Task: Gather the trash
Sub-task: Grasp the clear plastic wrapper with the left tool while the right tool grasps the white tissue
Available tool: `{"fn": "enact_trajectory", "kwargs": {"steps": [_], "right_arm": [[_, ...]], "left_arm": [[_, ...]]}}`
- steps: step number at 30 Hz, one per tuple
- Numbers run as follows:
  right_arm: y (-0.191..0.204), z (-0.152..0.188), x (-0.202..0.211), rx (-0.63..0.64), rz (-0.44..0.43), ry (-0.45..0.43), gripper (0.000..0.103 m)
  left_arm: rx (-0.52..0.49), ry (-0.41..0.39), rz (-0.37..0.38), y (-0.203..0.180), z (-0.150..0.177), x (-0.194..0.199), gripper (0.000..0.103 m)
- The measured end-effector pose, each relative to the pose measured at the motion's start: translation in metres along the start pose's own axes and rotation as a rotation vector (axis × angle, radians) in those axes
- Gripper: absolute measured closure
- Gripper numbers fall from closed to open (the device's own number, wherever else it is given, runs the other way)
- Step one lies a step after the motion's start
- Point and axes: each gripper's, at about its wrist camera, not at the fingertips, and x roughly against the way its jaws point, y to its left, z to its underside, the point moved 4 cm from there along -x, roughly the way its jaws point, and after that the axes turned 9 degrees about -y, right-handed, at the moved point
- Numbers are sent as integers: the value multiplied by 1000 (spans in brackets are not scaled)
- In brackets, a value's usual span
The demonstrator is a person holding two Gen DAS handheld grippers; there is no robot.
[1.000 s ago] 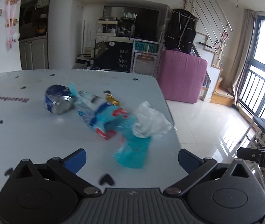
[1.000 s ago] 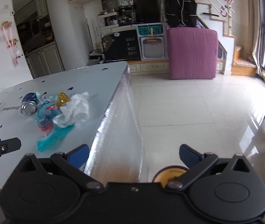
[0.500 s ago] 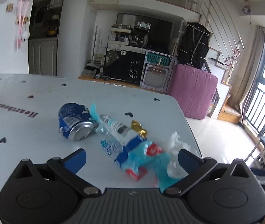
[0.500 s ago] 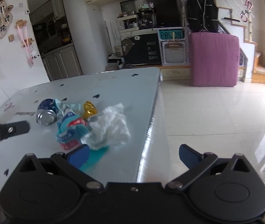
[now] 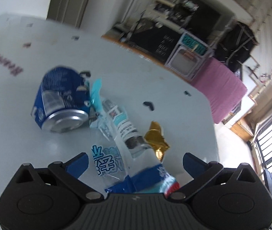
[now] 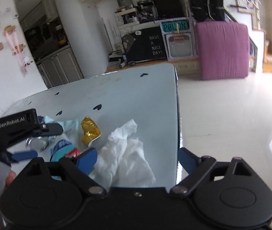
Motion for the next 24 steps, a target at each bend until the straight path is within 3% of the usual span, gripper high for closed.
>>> {"fn": "enact_trajectory", "kwargs": {"steps": [4, 10, 11, 14, 15, 20, 22, 24], "right_arm": [[-3, 4, -19, -60, 10, 33, 18], [2, 13, -33, -58, 6, 82, 29], [2, 13, -35, -57, 10, 92, 30], [6, 13, -36, -41, 8, 96, 41], [7, 14, -36, -36, 5, 101, 48], [17, 19, -35, 18, -21, 117, 76], [21, 21, -32, 43, -36, 114, 86], [23, 21, -28, 67, -45, 105, 89]], "left_arm": [[41, 50, -41, 6, 8, -14, 0], [4, 24, -105, 1, 16, -15, 1], [8, 17, -107, 1, 17, -14, 5], [20, -9, -89, 1, 16, -10, 32], [18, -12, -86, 2, 17, -9, 44], [-70, -28, -68, -1, 22, -8, 75], [-105, -37, -54, -3, 24, -6, 79], [-141, -51, -37, -4, 25, 0, 85]]}}
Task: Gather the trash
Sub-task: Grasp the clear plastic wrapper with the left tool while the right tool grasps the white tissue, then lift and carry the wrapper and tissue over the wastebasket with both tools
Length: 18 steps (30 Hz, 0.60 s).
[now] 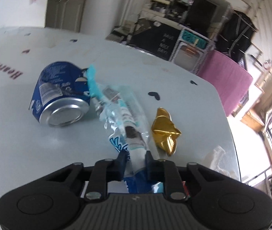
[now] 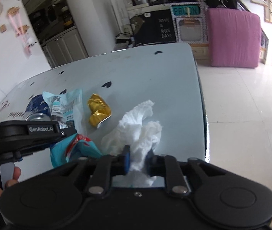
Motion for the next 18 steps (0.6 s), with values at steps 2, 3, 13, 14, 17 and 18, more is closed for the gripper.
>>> {"fn": "enact_trajectory", "kwargs": {"steps": [2, 3, 13, 14, 17, 18], "right_arm": [[2, 0, 6, 20, -12, -15, 90], [3, -1, 9, 27, -16, -21, 91], [-6, -22, 58, 8, -49, -118, 91], [-8, -23, 63, 5, -52, -124, 91], [-12, -23, 75, -7, -60, -129, 91], [-12, -23, 77, -11, -65, -127, 91]], "left_arm": [[-44, -18, 4, -2, 0, 8, 88], [-66, -31, 8, -3, -1, 14, 88], [-275, -135, 52, -14, -8, 72, 89], [-279, -137, 59, -14, -8, 76, 89], [-289, -161, 65, -16, -10, 89, 89], [-289, -170, 63, -17, -12, 92, 88]]}}
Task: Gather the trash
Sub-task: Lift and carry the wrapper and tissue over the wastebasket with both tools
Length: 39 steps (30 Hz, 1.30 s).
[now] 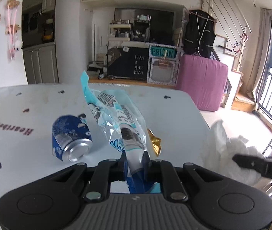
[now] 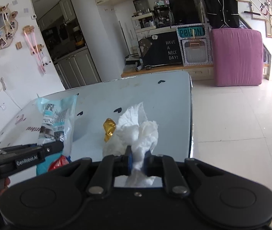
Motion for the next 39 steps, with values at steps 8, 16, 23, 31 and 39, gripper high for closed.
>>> {"fn": "enact_trajectory", "kwargs": {"steps": [8, 16, 23, 31, 39], "right_arm": [[16, 3, 27, 1, -89, -4, 91], [24, 28, 12, 119, -97, 129, 90], [22, 58, -12, 37, -55, 234, 58], [31, 63, -26, 36, -38, 236, 86], [29, 38, 6, 99, -49, 142, 88]], "left_arm": [[-88, 37, 36, -10, 6, 2, 88], [-242, 147, 154, -19, 39, 14, 88], [-139, 214, 177, -13, 70, 9, 88], [-107, 197, 184, -11, 70, 15, 88], [-83, 112, 113, -10, 47, 36, 88]]}}
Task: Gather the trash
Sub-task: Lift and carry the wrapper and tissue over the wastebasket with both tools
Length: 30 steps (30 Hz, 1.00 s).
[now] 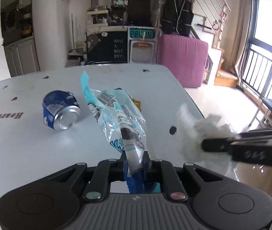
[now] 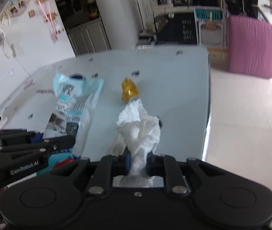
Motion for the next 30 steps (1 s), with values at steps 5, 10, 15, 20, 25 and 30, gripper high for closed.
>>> {"fn": "enact_trajectory", "kwargs": {"steps": [5, 10, 15, 20, 25, 30], "right_arm": [[-3, -18, 36, 16, 14, -72, 88], [-10, -31, 68, 22, 24, -116, 88], [-23, -37, 100, 32, 49, -160, 88], [-46, -37, 131, 20, 79, -199, 88], [-83, -33, 162, -14, 128, -232, 88], [-127, -25, 191, -43, 188, -249, 88]], "left_arm": [[-1, -38, -7, -12, -13, 20, 88], [-6, -84, -20, -30, -30, 39, 88], [-19, -124, -14, -53, -44, 58, 88], [-51, -155, 13, -86, -55, 67, 88], [-77, -176, 62, -128, -63, 66, 88], [-108, -170, 130, -179, -62, 54, 88]]}}
